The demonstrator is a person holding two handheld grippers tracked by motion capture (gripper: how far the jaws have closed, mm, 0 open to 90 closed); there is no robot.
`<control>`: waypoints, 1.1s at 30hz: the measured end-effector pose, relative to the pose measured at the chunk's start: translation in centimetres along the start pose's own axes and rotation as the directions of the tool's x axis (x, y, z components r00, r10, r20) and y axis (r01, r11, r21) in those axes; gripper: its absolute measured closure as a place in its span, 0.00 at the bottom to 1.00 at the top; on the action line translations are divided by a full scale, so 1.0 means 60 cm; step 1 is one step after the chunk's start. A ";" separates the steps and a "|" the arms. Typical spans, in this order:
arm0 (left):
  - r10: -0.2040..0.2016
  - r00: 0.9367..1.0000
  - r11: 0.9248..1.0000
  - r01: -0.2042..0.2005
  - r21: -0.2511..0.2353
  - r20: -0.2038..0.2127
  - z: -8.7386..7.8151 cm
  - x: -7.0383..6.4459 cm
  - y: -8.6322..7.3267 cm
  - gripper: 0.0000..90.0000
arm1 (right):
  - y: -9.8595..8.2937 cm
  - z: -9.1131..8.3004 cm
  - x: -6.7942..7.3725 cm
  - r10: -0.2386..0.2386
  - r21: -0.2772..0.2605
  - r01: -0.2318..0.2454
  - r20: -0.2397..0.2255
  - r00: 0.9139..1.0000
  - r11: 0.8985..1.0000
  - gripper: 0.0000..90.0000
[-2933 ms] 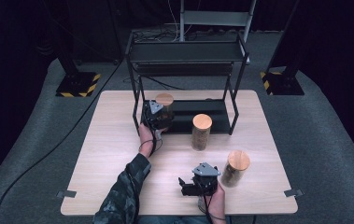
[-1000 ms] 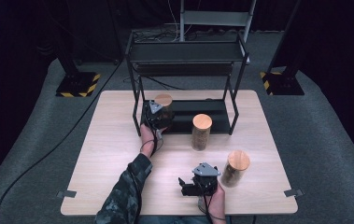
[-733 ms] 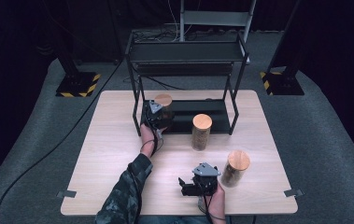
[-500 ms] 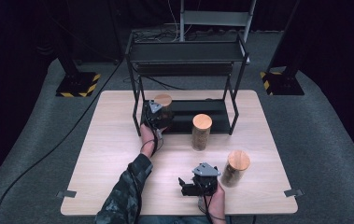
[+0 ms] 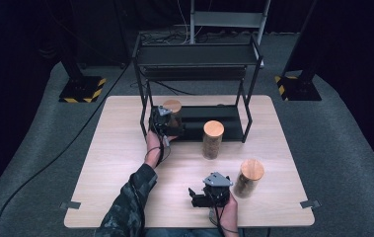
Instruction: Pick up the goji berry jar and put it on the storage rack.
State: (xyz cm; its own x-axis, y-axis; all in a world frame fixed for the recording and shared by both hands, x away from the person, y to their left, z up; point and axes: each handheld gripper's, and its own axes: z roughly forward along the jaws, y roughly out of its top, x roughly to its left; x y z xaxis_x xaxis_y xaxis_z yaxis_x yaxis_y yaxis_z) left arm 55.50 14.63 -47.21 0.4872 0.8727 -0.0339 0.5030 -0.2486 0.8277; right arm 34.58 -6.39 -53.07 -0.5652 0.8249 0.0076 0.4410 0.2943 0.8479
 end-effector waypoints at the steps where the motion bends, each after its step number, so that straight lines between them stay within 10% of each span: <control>1: 0.000 1.000 1.000 0.000 0.012 0.004 -0.002 -0.002 -0.002 0.00 | 0.000 0.000 0.000 0.001 0.000 -0.001 0.000 1.000 1.000 0.01; 20: 0.091 0.993 0.992 -0.097 0.079 0.080 -0.092 -0.026 -0.089 0.00 | 0.001 0.001 0.000 0.000 0.009 0.000 0.000 1.000 1.000 0.01; 33: 0.123 0.991 0.964 -0.134 0.230 0.059 -0.165 -0.003 -0.197 0.00 | 0.001 0.003 0.000 0.000 0.018 0.000 0.000 1.000 1.000 0.01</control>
State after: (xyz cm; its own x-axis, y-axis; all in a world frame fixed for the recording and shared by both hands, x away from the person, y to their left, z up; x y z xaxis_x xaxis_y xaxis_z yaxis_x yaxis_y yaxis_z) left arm 42.39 21.54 -51.47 0.5864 0.8092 0.0357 0.5843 -0.4531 0.6733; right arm 34.74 -6.31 -53.09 -0.5652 0.8249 0.0078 0.4533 0.3026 0.8384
